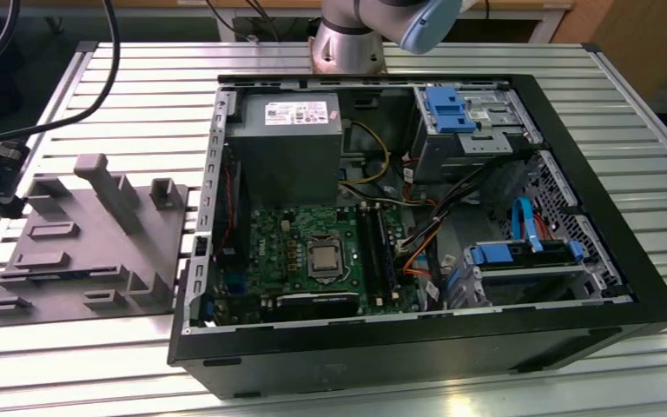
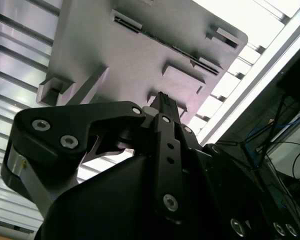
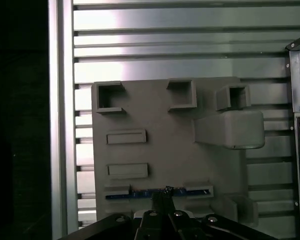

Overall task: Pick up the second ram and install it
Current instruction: 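Pick up the second ram and move it above second insertion slot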

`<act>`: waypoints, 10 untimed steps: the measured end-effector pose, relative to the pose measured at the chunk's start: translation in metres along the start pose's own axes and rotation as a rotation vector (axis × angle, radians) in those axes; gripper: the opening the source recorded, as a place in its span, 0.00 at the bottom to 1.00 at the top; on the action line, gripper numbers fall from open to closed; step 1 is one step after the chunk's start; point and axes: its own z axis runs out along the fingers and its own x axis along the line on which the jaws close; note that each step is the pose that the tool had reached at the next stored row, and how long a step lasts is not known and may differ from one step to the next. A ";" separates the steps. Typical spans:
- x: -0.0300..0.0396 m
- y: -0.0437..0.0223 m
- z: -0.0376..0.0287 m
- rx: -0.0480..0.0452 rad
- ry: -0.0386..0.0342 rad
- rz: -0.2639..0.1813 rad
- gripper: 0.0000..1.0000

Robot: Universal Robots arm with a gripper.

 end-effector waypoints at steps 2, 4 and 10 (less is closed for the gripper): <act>0.0000 0.0000 0.0000 -0.0004 0.0011 -0.020 0.11; 0.0000 0.0000 0.0000 -0.0009 0.0020 -0.039 0.11; 0.0000 0.0000 0.0000 -0.0023 0.0051 -0.097 0.11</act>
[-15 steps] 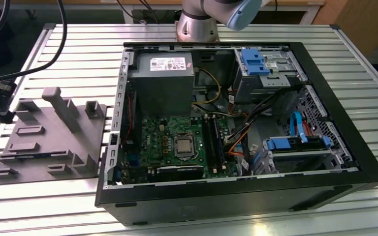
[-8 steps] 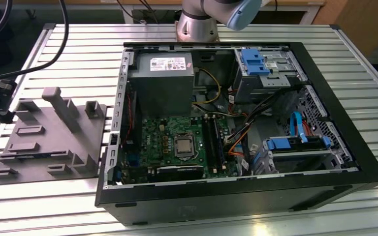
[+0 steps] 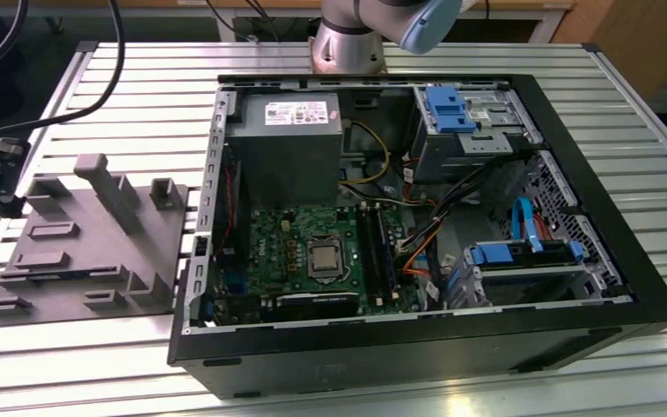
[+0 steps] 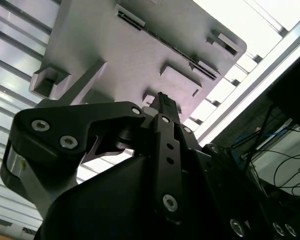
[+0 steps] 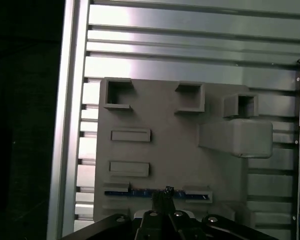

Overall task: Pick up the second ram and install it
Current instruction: 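Pick up the second ram and move it above second insertion slot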

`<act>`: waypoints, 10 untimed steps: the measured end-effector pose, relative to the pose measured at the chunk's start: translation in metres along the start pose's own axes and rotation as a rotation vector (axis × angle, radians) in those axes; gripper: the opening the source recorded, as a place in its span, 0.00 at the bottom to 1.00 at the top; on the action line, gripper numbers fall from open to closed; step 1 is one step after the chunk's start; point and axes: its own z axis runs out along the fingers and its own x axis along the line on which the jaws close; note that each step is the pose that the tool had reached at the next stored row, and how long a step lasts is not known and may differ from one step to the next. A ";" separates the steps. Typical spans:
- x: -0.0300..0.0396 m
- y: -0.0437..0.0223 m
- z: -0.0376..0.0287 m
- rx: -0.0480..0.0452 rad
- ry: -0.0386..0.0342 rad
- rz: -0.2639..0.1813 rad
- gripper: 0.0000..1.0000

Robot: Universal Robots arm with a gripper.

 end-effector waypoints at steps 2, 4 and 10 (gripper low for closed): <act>0.0000 0.0000 0.0000 -0.0005 0.0010 -0.020 0.11; 0.0000 0.0000 0.0000 -0.0010 0.0020 -0.040 0.11; 0.0000 0.0000 0.0000 -0.0023 0.0049 -0.096 0.11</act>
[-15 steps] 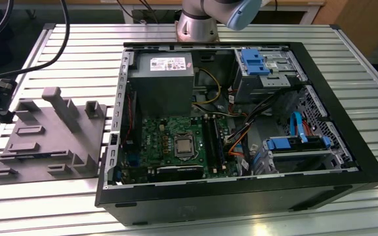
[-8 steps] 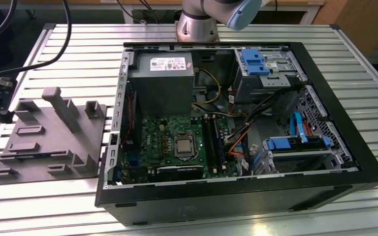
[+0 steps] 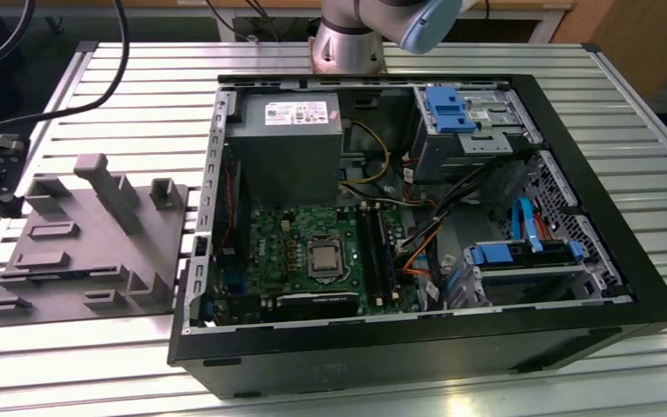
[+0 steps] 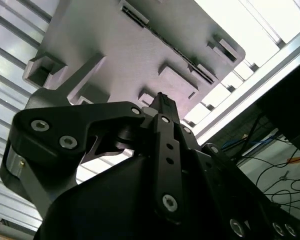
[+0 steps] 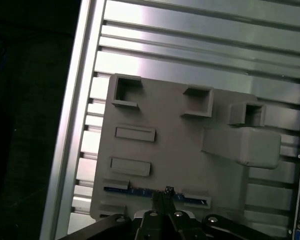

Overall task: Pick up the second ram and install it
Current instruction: 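Pick up the second ram and move it above second insertion slot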

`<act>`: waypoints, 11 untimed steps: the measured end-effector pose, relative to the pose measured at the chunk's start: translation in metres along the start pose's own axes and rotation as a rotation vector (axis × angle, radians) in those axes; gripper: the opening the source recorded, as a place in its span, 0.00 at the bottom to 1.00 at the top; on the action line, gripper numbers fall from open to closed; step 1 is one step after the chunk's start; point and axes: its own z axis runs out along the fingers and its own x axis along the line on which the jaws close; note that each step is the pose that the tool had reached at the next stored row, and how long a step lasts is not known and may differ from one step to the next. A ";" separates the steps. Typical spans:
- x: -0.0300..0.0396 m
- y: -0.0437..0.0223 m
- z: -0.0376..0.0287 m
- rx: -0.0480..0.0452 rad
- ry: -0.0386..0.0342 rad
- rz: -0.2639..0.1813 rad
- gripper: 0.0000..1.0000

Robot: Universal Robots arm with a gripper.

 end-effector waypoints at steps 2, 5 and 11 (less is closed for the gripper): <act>0.0000 0.0000 0.0000 -0.0004 0.0009 -0.018 0.11; 0.0000 0.0000 0.0000 -0.0011 0.0024 -0.045 0.11; 0.0000 0.0000 0.0000 -0.0024 0.0051 -0.098 0.11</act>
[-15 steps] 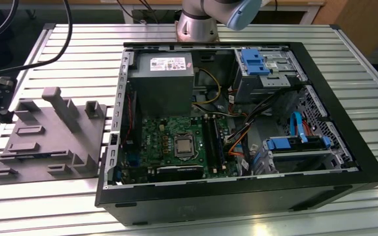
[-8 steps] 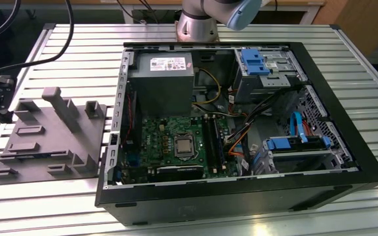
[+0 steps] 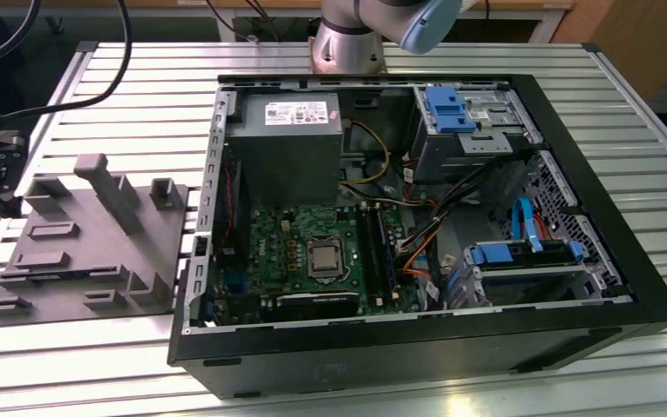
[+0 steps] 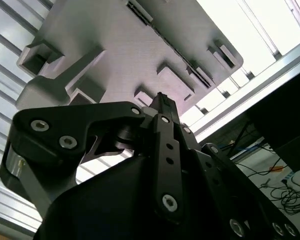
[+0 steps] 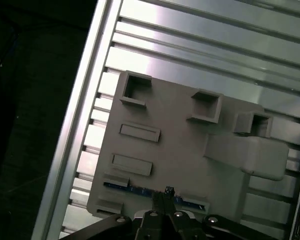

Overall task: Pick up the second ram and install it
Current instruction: 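Pick up the second ram and move it above second insertion slot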

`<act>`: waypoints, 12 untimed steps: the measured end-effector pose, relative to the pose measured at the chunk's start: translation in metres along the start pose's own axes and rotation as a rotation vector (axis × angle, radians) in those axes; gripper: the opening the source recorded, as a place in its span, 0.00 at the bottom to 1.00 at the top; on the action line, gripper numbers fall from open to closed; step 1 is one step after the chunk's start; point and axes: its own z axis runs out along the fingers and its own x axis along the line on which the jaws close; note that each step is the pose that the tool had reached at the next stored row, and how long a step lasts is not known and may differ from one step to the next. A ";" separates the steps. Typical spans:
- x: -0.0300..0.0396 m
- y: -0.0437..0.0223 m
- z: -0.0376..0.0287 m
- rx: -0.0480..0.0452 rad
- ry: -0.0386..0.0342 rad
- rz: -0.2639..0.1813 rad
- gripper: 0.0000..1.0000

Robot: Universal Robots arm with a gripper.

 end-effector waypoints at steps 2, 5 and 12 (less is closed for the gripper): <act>0.0000 0.0000 0.0000 -0.0004 0.0009 -0.017 0.11; 0.0000 0.0000 0.0000 -0.0010 0.0021 -0.041 0.11; 0.0000 0.0000 0.0000 -0.0024 0.0051 -0.098 0.11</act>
